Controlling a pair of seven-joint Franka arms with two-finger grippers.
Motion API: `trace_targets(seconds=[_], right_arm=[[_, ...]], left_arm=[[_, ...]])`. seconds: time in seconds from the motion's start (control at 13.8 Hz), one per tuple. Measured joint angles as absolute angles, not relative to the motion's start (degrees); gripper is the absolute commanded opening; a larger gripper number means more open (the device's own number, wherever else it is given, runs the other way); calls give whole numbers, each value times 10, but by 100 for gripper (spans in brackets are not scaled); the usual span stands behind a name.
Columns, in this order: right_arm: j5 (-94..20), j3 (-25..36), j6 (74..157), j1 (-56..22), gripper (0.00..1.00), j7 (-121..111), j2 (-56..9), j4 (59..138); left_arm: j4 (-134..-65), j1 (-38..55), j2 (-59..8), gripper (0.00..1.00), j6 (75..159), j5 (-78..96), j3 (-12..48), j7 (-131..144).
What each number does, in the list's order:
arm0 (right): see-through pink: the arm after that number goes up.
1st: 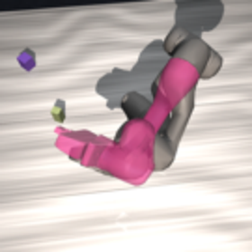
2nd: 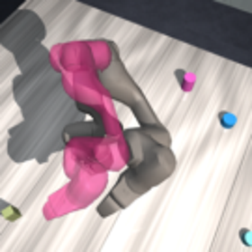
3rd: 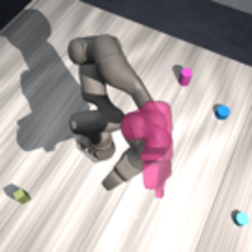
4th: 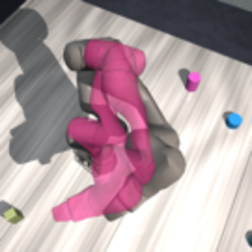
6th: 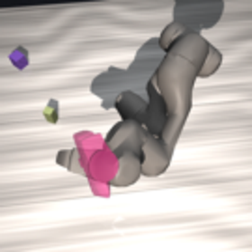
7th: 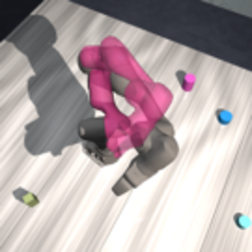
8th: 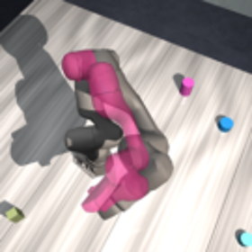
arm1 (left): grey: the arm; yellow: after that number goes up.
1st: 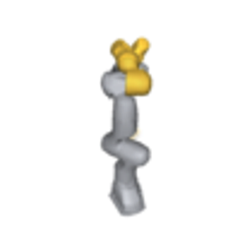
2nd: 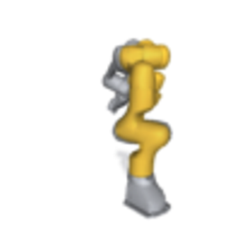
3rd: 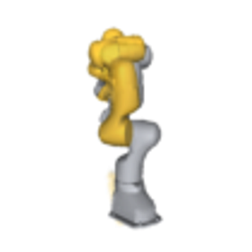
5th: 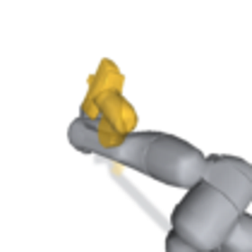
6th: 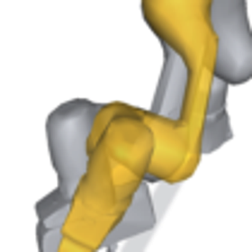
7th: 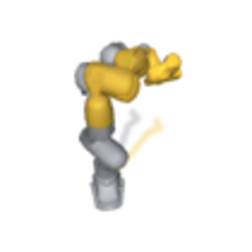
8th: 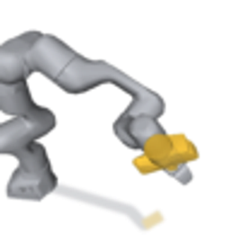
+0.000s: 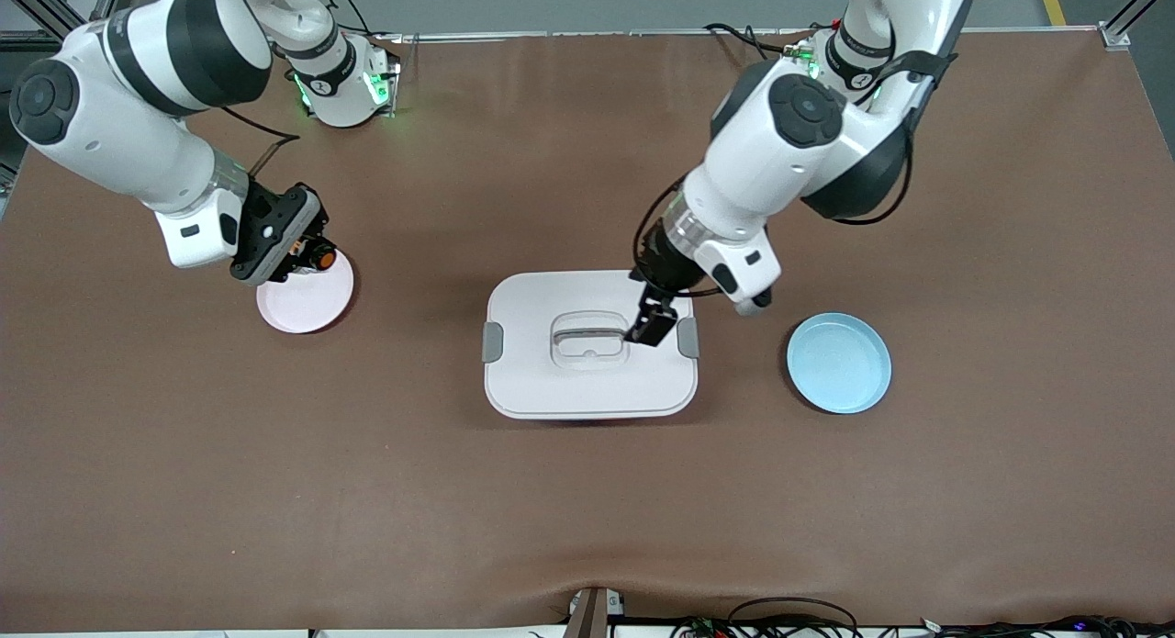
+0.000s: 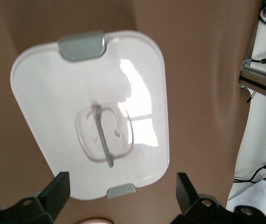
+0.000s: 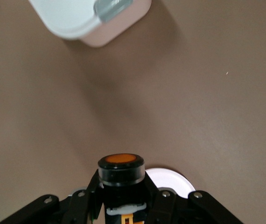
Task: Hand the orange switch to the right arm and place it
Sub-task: 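Open the left gripper and withdraw it while the right gripper carries switch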
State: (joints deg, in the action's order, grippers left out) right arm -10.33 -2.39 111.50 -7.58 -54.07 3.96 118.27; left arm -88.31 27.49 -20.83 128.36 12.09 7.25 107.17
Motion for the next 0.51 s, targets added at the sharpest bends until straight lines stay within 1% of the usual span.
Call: trace_targets(seconds=[0.15,0.22,0.51], right_arm=[[-81,-24,1123,-63,0,-598,42,1205],[-63,-24,1140,-60,0,-616,44,1220],[-34,-27,1239,-59,0,-677,60,1316]], left_arm=[[-905,252,-193,100,1283,121,72,1009],[-917,240,-185,100,1283,119,72,975],[-964,183,-161,100,1283,108,71,829]])
